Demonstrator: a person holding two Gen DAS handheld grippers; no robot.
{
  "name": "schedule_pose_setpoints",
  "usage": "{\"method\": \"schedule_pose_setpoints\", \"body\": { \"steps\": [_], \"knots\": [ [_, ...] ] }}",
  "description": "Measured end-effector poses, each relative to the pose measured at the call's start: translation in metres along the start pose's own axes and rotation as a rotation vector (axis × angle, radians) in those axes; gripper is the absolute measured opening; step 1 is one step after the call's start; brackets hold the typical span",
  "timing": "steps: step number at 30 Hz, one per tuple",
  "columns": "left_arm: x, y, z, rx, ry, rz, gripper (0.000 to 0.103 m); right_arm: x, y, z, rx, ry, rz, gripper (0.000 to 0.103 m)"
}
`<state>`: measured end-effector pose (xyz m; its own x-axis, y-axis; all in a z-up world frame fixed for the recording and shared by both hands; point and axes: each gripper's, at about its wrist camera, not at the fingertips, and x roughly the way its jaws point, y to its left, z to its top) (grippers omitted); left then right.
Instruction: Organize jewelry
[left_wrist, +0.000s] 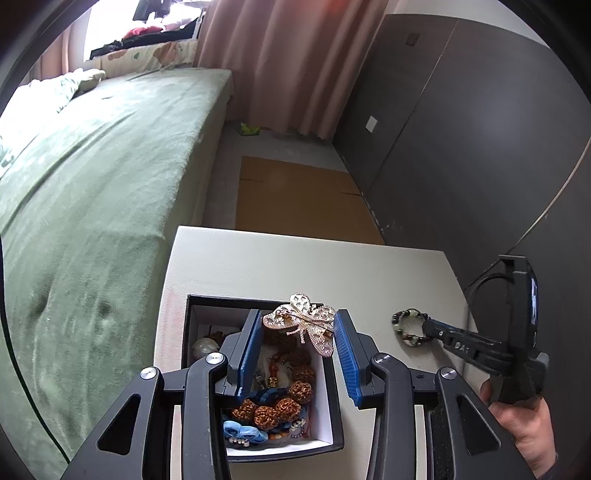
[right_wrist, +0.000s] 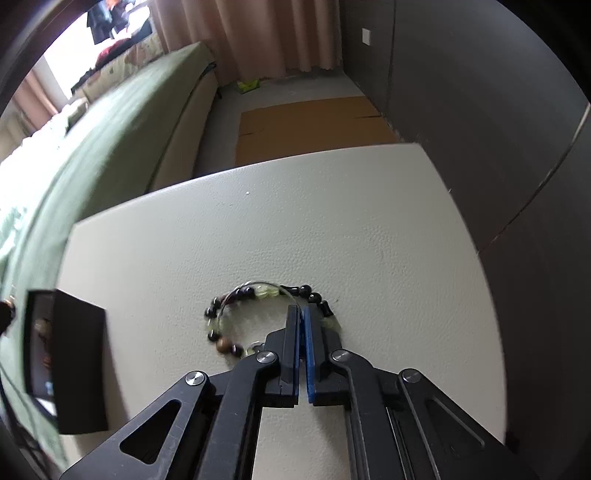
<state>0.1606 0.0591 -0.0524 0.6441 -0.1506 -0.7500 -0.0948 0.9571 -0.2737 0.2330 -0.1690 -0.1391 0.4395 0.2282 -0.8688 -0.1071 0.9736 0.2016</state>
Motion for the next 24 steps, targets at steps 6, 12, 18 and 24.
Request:
{"method": "schedule_pose_setpoints", "body": {
  "steps": [6,12,18,24],
  "knots": [
    [-0.005,0.005,-0.001,-0.014,-0.005,-0.002,0.041,-0.026,-0.004,-0.005,0.048,-0.06,0.114,0.003],
    [-0.011,0.011,-0.001,-0.028,-0.012,0.003,0.041,-0.05,0.01,-0.011,0.043,-0.101,0.21,0.002],
    [-0.011,0.021,-0.002,-0.058,0.006,0.017,0.041,-0.061,0.029,-0.013,0.011,-0.13,0.256,0.002],
    [-0.011,0.022,-0.003,-0.068,0.019,0.012,0.041,-0.061,0.029,-0.009,0.022,-0.132,0.164,0.002]
  ]
}}
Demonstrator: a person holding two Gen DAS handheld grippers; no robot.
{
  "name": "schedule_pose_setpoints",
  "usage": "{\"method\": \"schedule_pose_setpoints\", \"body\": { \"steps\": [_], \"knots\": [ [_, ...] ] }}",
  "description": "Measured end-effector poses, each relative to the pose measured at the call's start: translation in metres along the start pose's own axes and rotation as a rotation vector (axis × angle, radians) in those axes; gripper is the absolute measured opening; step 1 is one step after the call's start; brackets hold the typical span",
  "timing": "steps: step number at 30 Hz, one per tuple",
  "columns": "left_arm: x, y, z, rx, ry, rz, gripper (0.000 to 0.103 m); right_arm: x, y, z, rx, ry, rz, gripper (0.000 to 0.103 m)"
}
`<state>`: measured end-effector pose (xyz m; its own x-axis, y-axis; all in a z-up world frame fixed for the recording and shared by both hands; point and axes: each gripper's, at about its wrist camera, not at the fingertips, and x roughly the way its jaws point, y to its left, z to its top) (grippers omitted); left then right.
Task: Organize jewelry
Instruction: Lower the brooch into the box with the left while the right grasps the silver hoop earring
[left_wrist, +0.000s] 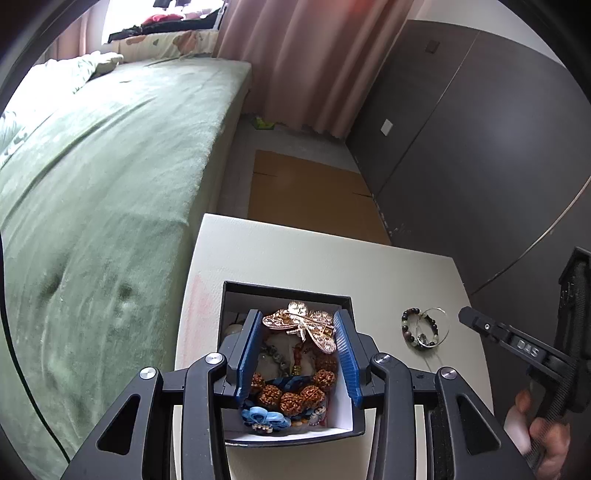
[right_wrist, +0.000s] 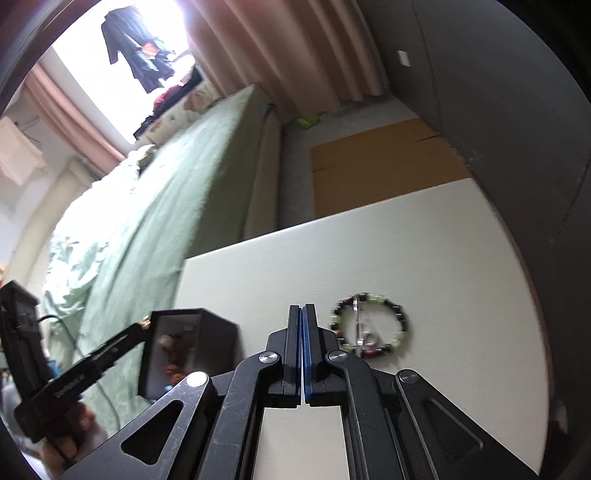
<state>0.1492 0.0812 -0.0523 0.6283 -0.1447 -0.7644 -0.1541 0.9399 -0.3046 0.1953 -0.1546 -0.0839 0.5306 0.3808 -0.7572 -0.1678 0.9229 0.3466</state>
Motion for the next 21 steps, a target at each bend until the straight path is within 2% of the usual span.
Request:
{"method": "schedule_pose_setpoints", "body": {
  "steps": [1,3,4,5,6,9,15,21],
  "knots": [
    [-0.001,0.0,0.0,0.0,0.0,-0.001,0.041,0.0,-0.003,0.001,0.0,0.0,-0.034,0.005],
    [-0.002,0.001,0.0,0.0,-0.005,-0.003,0.041,0.001,-0.01,0.003,0.012,0.01,-0.049,0.038],
    [-0.002,0.001,0.0,0.0,-0.005,-0.002,0.041,0.001,-0.015,0.003,0.028,0.006,-0.047,0.069],
    [-0.002,0.001,0.0,-0.001,-0.004,-0.002,0.041,-0.001,-0.02,0.002,0.048,-0.013,-0.052,0.075],
    [-0.001,0.002,0.0,-0.002,-0.004,-0.002,0.041,0.0,-0.027,0.001,0.07,-0.023,-0.066,0.075],
    [0.001,0.003,0.001,-0.007,0.001,-0.003,0.041,0.016,-0.037,0.0,0.09,0.043,-0.091,0.075],
    [0.005,0.002,0.002,0.005,0.011,-0.002,0.041,0.054,-0.029,-0.008,0.006,0.16,-0.184,0.075],
    [0.007,0.003,0.002,0.015,0.016,0.004,0.041,0.064,-0.022,-0.006,-0.056,0.137,-0.26,0.076]
  ]
}}
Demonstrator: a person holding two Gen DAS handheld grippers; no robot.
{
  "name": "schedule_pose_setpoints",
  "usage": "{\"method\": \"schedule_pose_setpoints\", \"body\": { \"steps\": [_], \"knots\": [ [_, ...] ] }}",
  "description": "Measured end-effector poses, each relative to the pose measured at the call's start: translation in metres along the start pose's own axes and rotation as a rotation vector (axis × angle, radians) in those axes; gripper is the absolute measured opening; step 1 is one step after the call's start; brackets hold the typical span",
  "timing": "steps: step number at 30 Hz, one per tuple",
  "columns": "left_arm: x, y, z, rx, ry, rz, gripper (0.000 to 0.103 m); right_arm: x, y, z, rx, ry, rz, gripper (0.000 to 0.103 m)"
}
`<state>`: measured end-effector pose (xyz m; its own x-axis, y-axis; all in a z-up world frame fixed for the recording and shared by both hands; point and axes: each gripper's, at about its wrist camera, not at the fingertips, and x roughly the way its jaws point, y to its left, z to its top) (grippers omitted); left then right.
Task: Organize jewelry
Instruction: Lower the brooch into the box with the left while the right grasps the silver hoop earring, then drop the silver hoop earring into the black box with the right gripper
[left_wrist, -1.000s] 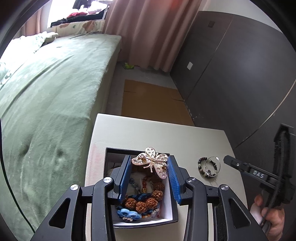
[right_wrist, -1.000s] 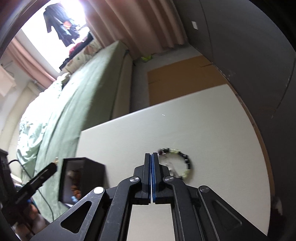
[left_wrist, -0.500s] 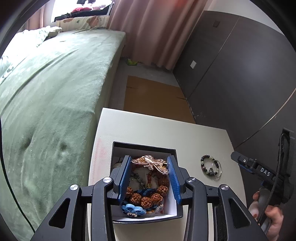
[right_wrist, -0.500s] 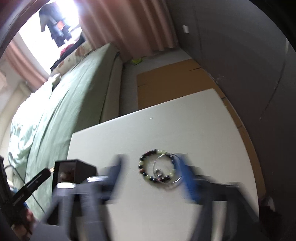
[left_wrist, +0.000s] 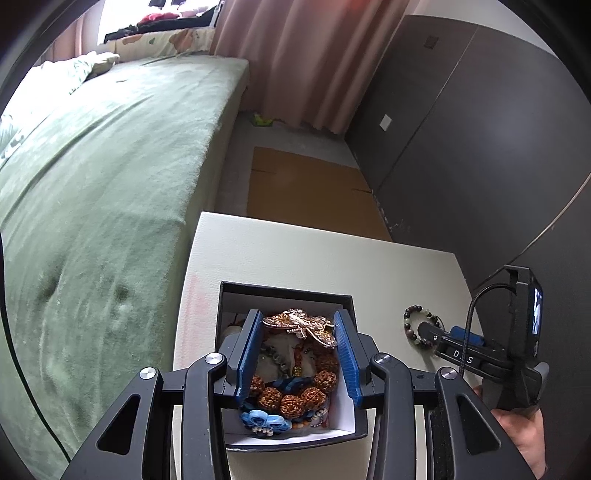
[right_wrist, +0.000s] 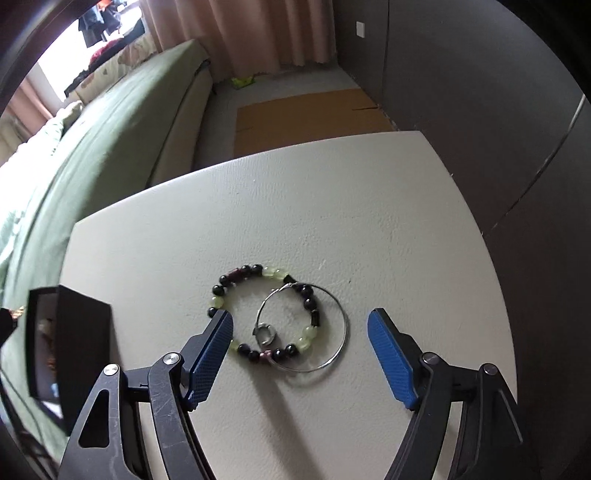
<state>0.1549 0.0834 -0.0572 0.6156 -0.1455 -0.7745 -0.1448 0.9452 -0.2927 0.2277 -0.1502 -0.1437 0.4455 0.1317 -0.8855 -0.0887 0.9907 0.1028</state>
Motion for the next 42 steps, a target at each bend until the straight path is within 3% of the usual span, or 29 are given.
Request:
{"method": "schedule_pose_setpoints", "body": {
  "steps": [3,4,10,12,14,24,33,36,37,38,42],
  "knots": [
    [0.001,0.002,0.0,-0.003,0.006,0.003,0.041,0.0,0.003,0.0,-0.034,-0.002,-0.051,0.062],
    [0.001,0.002,0.0,-0.005,0.008,0.002,0.041,-0.002,0.005,-0.001,-0.036,-0.007,-0.041,0.051],
    [0.002,0.0,-0.003,-0.011,0.06,-0.044,0.043,-0.012,-0.004,-0.002,0.012,0.006,0.057,0.05],
    [0.002,0.0,-0.005,-0.026,0.077,-0.066,0.053,-0.023,-0.005,-0.002,0.029,-0.024,0.098,0.05],
    [-0.001,0.001,-0.006,-0.036,0.067,-0.086,0.07,-0.036,-0.003,-0.004,0.038,-0.058,0.138,0.05],
    [-0.026,0.028,-0.007,-0.137,-0.008,-0.047,0.071,-0.086,0.046,-0.016,-0.013,-0.17,0.411,0.05],
    [-0.04,0.061,-0.007,-0.237,-0.044,-0.013,0.071,-0.082,0.09,-0.021,-0.006,-0.162,0.608,0.05],
    [-0.044,0.064,-0.008,-0.24,-0.054,-0.01,0.071,-0.078,0.106,-0.023,0.004,-0.182,0.717,0.051],
    [-0.045,0.064,-0.008,-0.24,-0.056,-0.008,0.071,-0.074,0.11,-0.023,0.006,-0.172,0.751,0.061],
    [-0.045,0.065,-0.007,-0.24,-0.057,-0.006,0.071,-0.069,0.112,-0.023,0.011,-0.148,0.747,0.075],
    [-0.046,0.064,-0.008,-0.233,-0.054,-0.006,0.071,-0.059,0.106,-0.027,0.051,-0.123,0.71,0.077]
  ]
}}
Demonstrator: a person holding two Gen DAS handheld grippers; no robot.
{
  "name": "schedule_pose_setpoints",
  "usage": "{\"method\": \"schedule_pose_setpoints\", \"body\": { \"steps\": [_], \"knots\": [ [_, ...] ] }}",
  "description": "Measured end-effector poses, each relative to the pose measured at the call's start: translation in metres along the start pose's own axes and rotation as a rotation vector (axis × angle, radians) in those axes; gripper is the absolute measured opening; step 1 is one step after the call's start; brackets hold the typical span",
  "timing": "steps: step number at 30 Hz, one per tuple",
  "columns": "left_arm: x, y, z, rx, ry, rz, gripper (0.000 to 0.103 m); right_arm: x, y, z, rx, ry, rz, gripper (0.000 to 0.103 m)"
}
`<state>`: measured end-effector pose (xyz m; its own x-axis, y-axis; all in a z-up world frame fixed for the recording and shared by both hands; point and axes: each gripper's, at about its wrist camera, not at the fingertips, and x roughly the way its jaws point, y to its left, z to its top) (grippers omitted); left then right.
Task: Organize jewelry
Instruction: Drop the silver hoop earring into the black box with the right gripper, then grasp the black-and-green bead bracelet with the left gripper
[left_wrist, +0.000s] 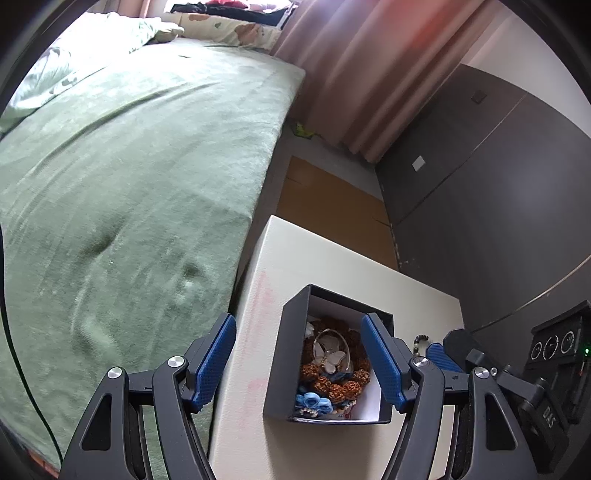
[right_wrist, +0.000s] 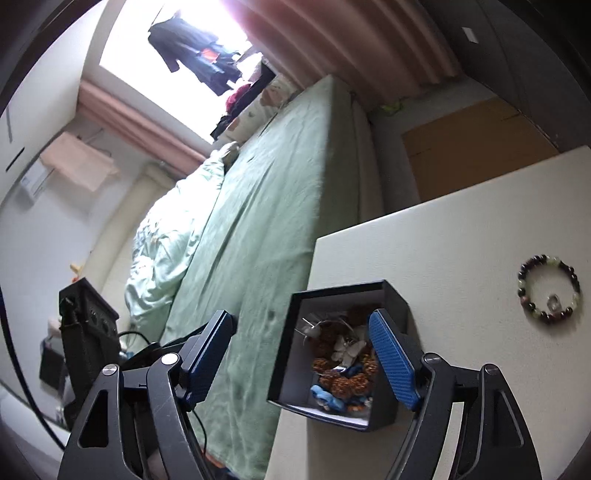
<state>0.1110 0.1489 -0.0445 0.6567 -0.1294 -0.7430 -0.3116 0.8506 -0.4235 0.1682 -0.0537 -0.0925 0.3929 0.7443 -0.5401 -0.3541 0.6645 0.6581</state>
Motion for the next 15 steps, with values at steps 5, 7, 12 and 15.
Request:
{"method": "schedule_pose_setpoints", "body": {
  "steps": [5,7,12,15],
  "knots": [
    [-0.002,-0.006,-0.004,0.017,-0.003,-0.008,0.071,-0.017,-0.01,-0.001,0.013,-0.016,-0.067,0.077],
    [-0.002,-0.012,-0.007,0.028,-0.002,-0.012,0.071,-0.028,-0.018,0.001,0.024,-0.025,-0.085,0.078],
    [0.0,-0.031,-0.015,0.063,-0.003,-0.021,0.071,-0.06,-0.035,0.003,0.028,-0.055,-0.158,0.078],
    [0.001,-0.045,-0.021,0.091,-0.003,-0.035,0.071,-0.075,-0.044,0.002,0.033,-0.065,-0.194,0.078]
  ]
}}
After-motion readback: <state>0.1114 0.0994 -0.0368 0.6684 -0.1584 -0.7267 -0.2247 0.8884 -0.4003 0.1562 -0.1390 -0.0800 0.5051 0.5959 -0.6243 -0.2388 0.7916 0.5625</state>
